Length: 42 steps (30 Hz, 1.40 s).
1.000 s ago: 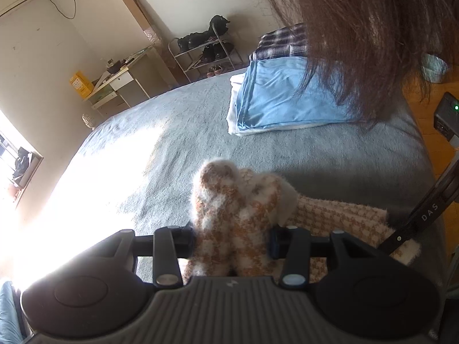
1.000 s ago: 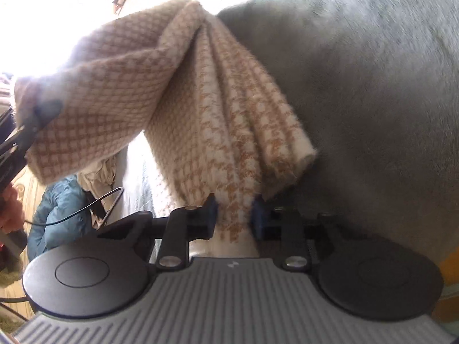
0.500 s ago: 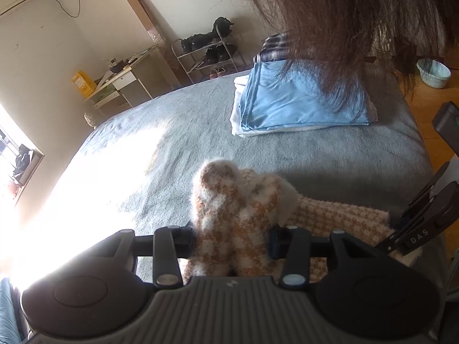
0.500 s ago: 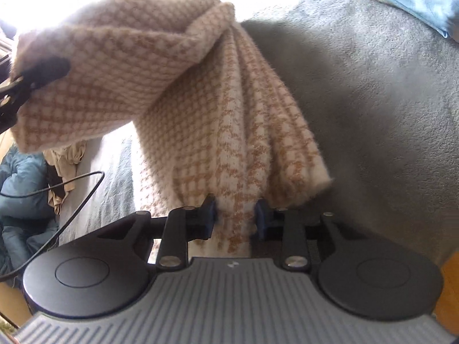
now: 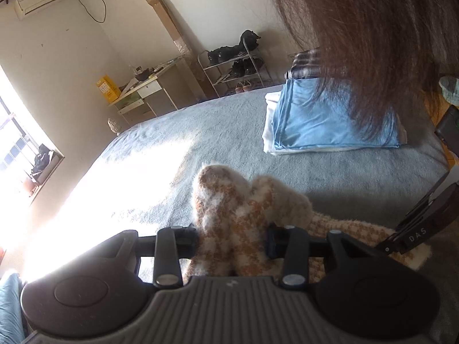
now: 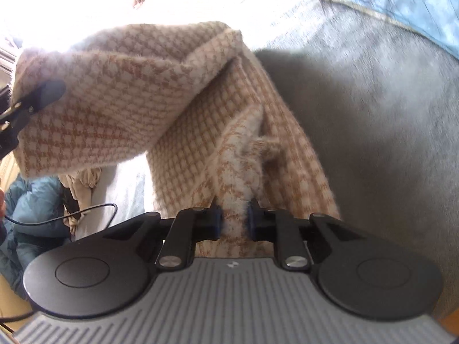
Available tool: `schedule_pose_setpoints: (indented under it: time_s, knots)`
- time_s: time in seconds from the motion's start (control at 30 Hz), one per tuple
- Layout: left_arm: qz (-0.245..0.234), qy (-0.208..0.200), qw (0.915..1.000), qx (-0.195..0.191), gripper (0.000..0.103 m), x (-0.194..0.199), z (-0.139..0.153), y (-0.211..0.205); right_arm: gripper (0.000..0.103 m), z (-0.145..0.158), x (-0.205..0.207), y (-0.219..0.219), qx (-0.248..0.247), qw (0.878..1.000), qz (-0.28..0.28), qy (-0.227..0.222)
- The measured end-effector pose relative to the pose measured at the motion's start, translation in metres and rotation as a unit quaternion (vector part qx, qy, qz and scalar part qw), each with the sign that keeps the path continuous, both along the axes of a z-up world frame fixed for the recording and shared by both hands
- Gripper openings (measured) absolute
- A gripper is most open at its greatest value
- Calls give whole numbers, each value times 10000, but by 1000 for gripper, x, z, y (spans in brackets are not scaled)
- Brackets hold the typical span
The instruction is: Fold clothes
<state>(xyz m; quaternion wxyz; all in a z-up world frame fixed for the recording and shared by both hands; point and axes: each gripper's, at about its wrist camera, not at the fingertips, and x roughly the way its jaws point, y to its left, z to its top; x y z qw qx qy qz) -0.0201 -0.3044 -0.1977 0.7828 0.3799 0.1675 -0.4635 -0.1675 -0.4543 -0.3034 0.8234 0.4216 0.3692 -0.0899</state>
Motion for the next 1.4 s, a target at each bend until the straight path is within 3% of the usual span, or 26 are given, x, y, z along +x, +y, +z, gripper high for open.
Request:
schedule_pose_setpoints:
  time_s: [0.1,0.3,0.47,0.63,0.83,0.93,1.03,1.1,1.23,1.4]
  knots:
    - [23,45,10000,-26,41,4,2,-4,15,-1,10,-6,-142,9999,68,35]
    - [-138,-25,9999,49,41,-5,-2,0,15,-25,-8,-15,236,9994,-90,249]
    - [-80,-13,10000,36,41,-5,-1,-3,17,-37,-21,-17,428,9985,-291,166]
    - [17,35,10000,-29,41,-1,-1,-1,23,-19,-24,-9,-182,9997,-118,119]
    - [254,207,9992,-228,41,13,10,-1,24,-13,-20,-11,-421,9987,18,296]
    - [341,234,9987,-291,40,25,17,-1,25,15,-22,-5,-1039,9943,6,243]
    - [385,253,9984,-342,40,36,22,1,26,52,-17,12,-2113,9774,63,37]
    - [408,269,9981,-369,40,41,25,0,26,58,5,27,-2365,9703,499,-138]
    - [406,279,9979,-425,39,48,30,-2,23,34,68,52,-2889,9466,1430,-79]
    - [405,373,9973,-482,39,58,34,-2,16,-12,143,24,-2697,9560,1146,113]
